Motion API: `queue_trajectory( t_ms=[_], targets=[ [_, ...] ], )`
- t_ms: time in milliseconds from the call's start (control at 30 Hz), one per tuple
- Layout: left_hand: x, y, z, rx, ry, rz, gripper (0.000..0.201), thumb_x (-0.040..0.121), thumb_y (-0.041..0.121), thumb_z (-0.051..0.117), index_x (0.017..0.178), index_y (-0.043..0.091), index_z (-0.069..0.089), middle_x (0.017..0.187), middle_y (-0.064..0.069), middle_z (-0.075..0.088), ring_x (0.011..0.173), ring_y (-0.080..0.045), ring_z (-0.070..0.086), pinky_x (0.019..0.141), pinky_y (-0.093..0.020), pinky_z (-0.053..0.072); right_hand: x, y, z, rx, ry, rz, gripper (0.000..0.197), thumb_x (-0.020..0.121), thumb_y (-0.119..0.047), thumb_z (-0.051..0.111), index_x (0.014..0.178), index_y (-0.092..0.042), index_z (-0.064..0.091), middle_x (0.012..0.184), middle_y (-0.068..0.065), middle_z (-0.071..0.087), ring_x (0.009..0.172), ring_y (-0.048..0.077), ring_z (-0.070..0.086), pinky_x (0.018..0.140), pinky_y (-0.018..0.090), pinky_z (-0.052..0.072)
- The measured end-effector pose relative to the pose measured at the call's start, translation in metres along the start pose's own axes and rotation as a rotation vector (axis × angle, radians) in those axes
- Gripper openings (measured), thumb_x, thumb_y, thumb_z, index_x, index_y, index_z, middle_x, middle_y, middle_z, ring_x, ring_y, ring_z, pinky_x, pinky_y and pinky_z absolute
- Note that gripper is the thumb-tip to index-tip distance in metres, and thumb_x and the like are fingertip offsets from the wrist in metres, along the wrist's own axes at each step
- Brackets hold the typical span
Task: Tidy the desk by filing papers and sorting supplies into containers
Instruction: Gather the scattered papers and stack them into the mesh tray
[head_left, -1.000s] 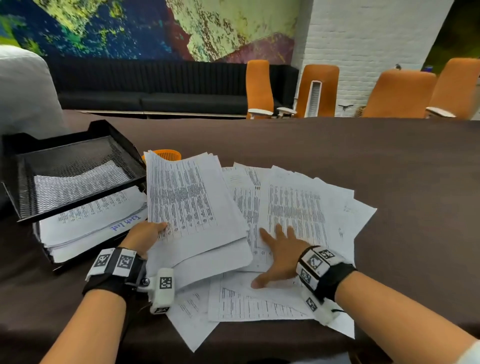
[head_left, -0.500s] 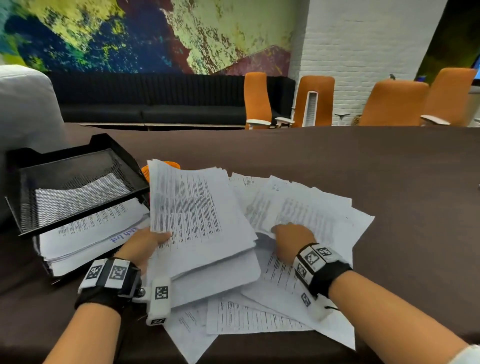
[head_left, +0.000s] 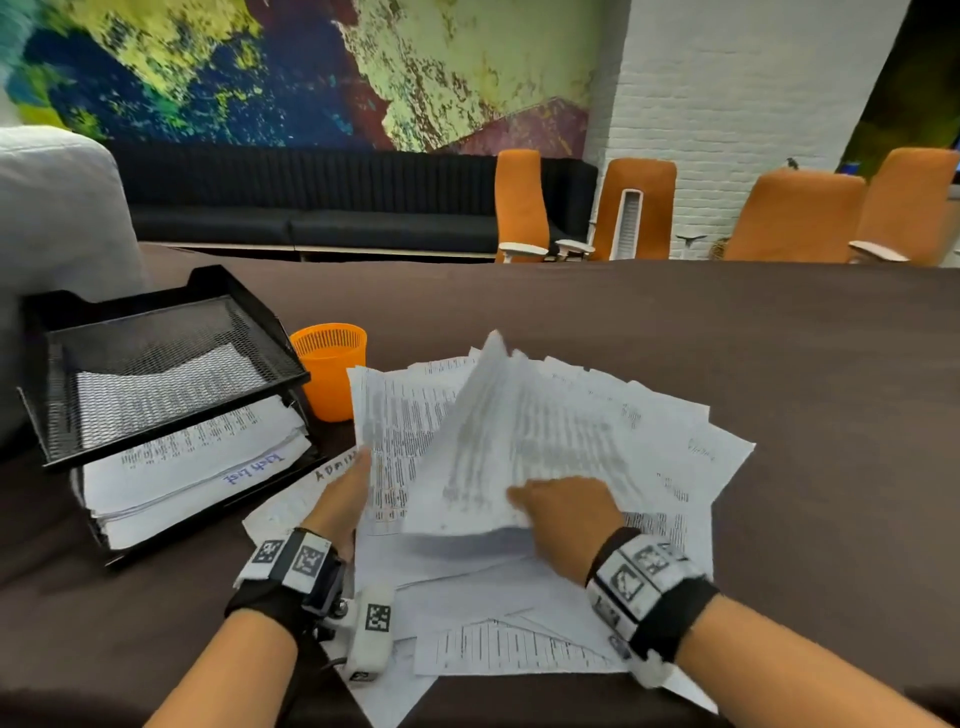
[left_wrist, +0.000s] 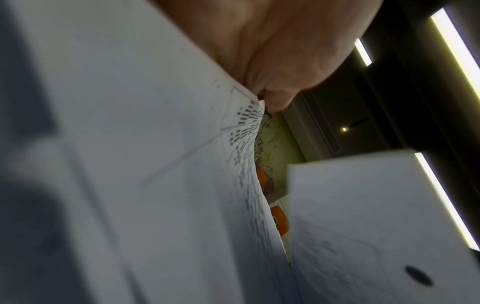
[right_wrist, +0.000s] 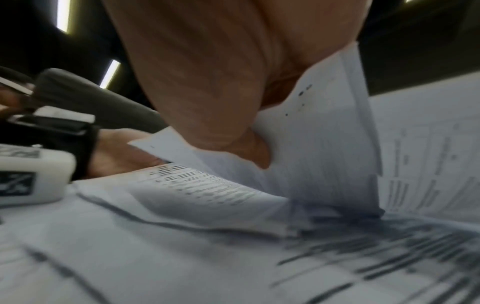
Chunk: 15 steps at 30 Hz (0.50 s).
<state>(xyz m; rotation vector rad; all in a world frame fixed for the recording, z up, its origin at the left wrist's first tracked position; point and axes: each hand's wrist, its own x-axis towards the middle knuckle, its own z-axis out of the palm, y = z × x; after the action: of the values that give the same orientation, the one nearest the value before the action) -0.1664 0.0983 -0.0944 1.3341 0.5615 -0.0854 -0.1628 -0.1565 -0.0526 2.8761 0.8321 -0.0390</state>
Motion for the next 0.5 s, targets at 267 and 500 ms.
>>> queue_trajectory(
  t_ms=[267,500],
  targets=[
    [-0.012,-0.004,0.004,0.305,-0.085,-0.019,0.082,0.055,0.065,0.083,0.119,0.017,0.065,0.107,-0.008,0.074,0.097,-0.031,0.071,0.092,-0.050,0.053,0.000,-0.037,0.008,0.386,-0.224,-0.331,0.065,0.086,-0.050,0.066,0.144,-0.039,0.040,0.154,-0.009,0.038,0.141,0.012,0.033,0.119,0.041,0.017],
    [-0.003,-0.010,0.006,0.344,0.068,-0.004,0.034,0.093,0.009,0.061,0.125,-0.004,0.058,0.112,-0.020,0.066,0.100,-0.034,0.063,0.092,-0.040,0.050,0.031,0.030,-0.011,1.008,0.097,0.378,0.076,0.087,-0.058,0.061,0.149,-0.025,0.034,0.158,-0.001,0.032,0.141,0.022,0.036,0.113,0.039,0.030]
  ],
)
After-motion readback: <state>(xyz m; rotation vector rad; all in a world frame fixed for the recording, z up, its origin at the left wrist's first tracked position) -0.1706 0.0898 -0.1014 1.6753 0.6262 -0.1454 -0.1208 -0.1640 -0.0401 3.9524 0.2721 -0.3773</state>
